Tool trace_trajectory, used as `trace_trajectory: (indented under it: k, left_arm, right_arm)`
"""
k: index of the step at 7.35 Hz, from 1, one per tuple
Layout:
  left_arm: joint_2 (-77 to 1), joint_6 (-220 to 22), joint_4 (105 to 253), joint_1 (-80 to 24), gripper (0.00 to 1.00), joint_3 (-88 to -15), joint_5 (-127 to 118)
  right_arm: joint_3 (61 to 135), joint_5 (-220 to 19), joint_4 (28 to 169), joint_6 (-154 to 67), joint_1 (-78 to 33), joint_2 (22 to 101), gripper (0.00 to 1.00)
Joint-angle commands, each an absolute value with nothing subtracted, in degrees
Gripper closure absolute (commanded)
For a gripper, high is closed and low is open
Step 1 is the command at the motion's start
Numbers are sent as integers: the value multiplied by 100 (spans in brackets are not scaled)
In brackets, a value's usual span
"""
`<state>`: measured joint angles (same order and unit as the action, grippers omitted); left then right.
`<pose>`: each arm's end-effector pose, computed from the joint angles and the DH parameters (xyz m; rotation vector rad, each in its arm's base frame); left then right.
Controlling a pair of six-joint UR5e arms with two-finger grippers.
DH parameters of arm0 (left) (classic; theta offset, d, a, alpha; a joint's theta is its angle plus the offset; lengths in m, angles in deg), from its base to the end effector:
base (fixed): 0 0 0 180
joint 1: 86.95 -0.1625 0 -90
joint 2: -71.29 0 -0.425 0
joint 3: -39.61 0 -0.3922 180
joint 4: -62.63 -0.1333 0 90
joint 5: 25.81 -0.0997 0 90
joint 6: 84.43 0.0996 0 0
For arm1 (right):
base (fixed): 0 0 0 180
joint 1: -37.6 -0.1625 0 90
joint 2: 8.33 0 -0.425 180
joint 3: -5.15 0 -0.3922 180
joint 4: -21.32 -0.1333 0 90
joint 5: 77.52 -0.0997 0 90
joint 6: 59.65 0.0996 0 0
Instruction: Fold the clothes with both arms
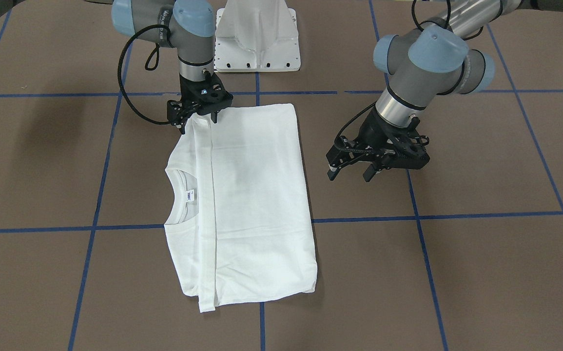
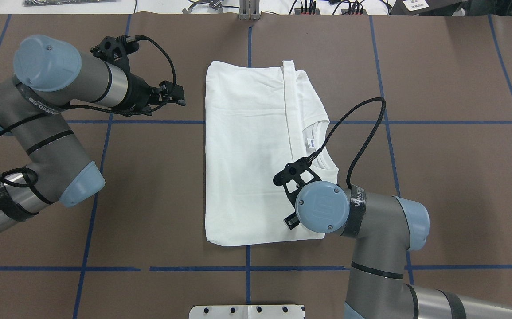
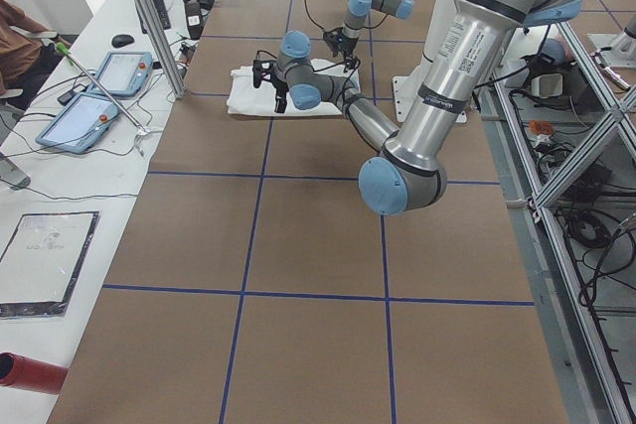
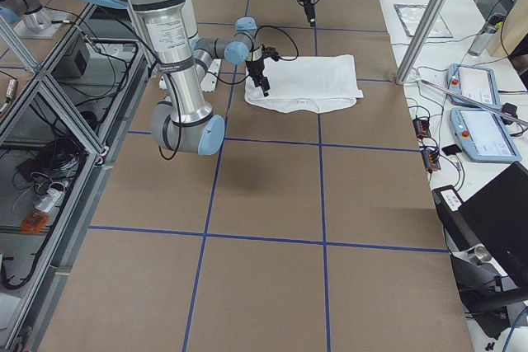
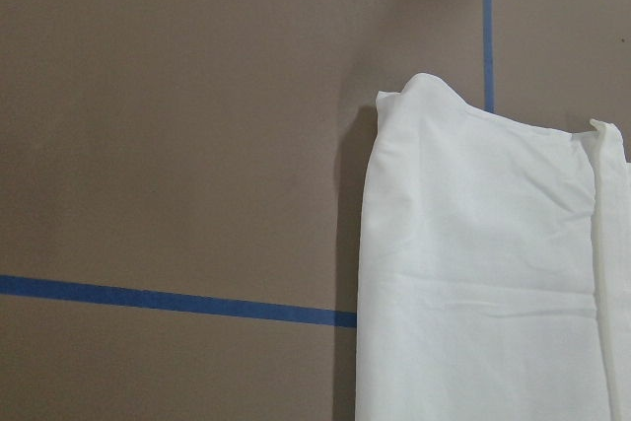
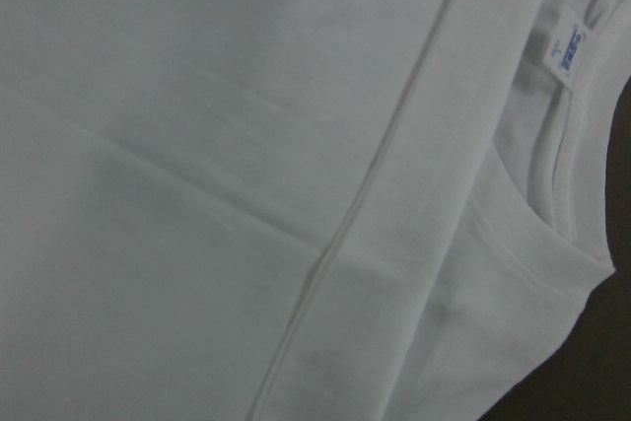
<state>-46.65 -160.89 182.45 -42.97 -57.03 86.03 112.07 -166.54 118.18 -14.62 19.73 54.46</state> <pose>0.3998 -0.5196 0.2654 0.2361 1.1375 -0.2563 -0.5444 -0.3174 0.2863 0.3563 -0.5513 -0.4505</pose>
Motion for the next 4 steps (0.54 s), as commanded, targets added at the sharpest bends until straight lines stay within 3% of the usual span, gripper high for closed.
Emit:
trace_trajectory:
  k: [1, 4]
  left_arm:
    - [-4666, -16081, 18242, -4300, 0, -5733, 8616]
    - [-4666, -16081, 18234, -4300, 0, -5742, 8616]
  right_arm:
    - [11167, -16664, 11853, -1465, 1984, 5504, 0]
    - [11167, -16928, 11835, -1456, 2046, 5504, 0]
